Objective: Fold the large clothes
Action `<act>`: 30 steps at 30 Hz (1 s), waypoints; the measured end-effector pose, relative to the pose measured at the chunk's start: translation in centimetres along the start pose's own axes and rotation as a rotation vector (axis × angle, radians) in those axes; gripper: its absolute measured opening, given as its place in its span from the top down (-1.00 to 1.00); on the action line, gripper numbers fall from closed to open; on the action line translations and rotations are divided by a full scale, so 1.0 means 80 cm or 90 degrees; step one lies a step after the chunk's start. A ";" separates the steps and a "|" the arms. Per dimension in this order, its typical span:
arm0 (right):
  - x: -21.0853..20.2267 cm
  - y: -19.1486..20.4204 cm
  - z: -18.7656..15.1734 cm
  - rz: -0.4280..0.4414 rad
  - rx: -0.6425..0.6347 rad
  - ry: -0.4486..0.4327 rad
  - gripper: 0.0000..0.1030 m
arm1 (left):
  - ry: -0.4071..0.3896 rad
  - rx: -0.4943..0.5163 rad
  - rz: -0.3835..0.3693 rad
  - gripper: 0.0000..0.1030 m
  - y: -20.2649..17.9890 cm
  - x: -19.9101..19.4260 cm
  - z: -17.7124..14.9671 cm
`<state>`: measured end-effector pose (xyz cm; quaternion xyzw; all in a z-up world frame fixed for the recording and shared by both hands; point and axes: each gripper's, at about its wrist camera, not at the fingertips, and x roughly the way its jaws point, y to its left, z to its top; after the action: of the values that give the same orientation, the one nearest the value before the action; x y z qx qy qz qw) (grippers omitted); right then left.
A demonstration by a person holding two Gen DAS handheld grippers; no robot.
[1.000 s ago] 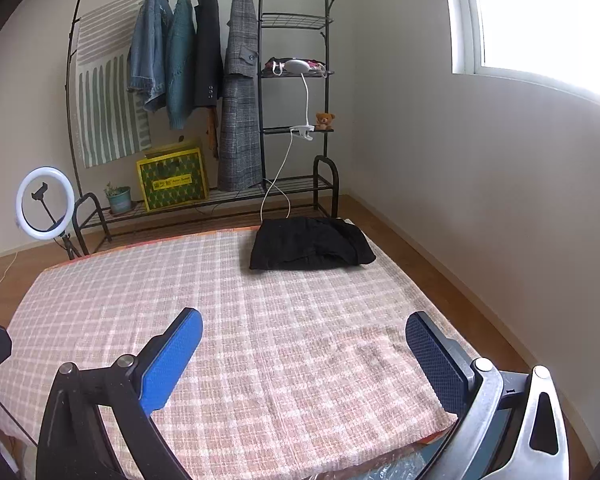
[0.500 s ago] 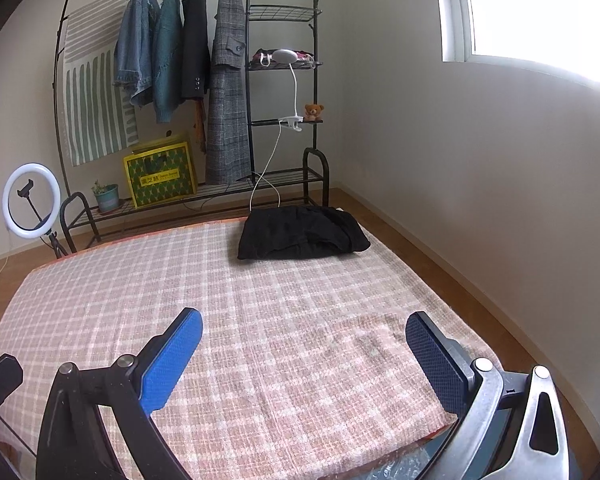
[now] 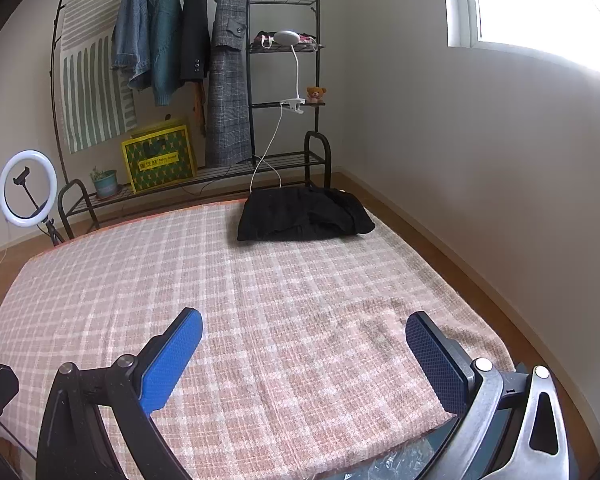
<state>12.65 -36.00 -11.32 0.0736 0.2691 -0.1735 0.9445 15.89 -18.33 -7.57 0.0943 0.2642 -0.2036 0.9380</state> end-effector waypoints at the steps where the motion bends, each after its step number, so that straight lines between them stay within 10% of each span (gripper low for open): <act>1: 0.000 0.000 0.000 0.001 0.001 0.000 -0.99 | 0.000 -0.001 0.000 -1.00 0.000 0.000 0.000; 30: 0.003 -0.002 -0.002 0.003 0.015 0.010 -1.00 | -0.003 -0.007 0.003 -1.00 0.004 -0.002 0.000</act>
<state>12.72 -36.19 -11.60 0.0865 0.2743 -0.1736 0.9419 15.88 -17.96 -7.45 0.0891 0.2626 -0.1998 0.9398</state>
